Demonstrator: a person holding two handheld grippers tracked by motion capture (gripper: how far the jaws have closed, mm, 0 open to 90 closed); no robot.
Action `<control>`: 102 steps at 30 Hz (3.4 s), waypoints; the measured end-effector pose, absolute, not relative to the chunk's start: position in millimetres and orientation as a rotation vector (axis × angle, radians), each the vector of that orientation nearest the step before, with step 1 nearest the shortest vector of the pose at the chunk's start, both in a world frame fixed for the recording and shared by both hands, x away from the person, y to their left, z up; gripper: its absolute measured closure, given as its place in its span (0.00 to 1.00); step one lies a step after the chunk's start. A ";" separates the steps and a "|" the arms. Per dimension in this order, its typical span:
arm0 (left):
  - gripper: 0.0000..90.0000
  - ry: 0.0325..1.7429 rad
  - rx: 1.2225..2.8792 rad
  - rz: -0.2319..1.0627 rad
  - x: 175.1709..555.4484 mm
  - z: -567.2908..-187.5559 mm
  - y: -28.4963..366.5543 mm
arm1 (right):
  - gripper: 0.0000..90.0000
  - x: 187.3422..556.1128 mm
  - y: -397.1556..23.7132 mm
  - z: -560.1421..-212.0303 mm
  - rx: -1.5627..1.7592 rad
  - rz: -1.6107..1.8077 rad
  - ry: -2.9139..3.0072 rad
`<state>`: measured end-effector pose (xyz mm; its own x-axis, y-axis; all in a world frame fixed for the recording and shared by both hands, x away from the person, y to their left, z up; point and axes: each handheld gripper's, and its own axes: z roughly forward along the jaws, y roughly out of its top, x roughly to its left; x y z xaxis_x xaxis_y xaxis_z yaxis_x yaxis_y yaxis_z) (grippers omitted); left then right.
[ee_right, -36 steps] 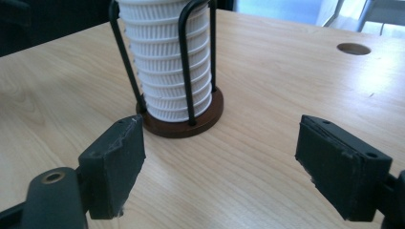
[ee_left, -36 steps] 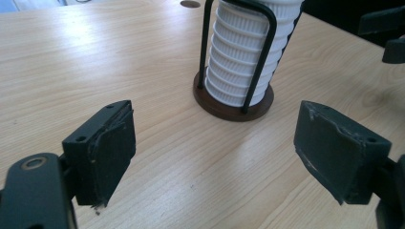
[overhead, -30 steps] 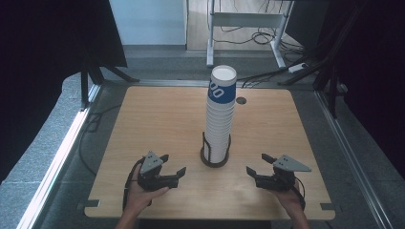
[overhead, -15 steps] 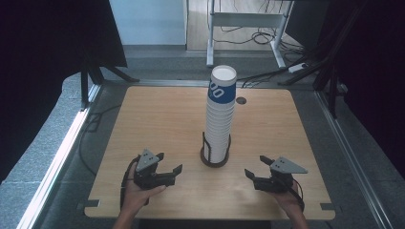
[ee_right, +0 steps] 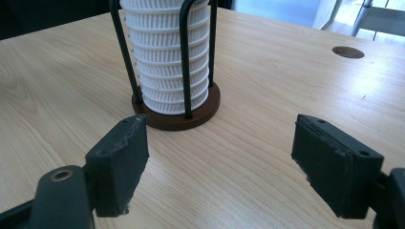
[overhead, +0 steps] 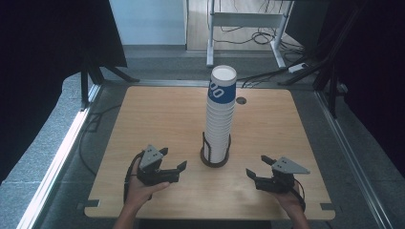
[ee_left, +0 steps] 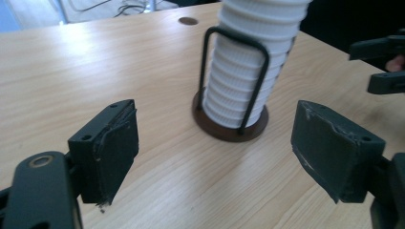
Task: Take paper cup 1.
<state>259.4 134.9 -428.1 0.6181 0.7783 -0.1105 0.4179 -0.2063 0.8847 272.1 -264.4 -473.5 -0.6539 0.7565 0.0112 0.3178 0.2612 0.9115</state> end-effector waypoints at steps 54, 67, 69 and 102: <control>0.17 0.745 1.862 0.395 316.4 -384.9 63.1 | 0.23 271.3 -259.4 -477.8 0.941 1.301 2.161; 0.13 0.709 1.848 0.385 327.1 -379.7 54.9 | 0.22 271.8 -259.5 -478.6 0.933 1.288 2.162; 0.13 0.709 1.853 0.388 328.7 -379.2 53.4 | 0.22 271.9 -259.7 -478.6 0.929 1.294 2.158; 0.13 0.747 1.896 0.412 361.7 -389.0 28.1 | 0.22 271.7 -262.5 -476.0 0.949 1.346 2.132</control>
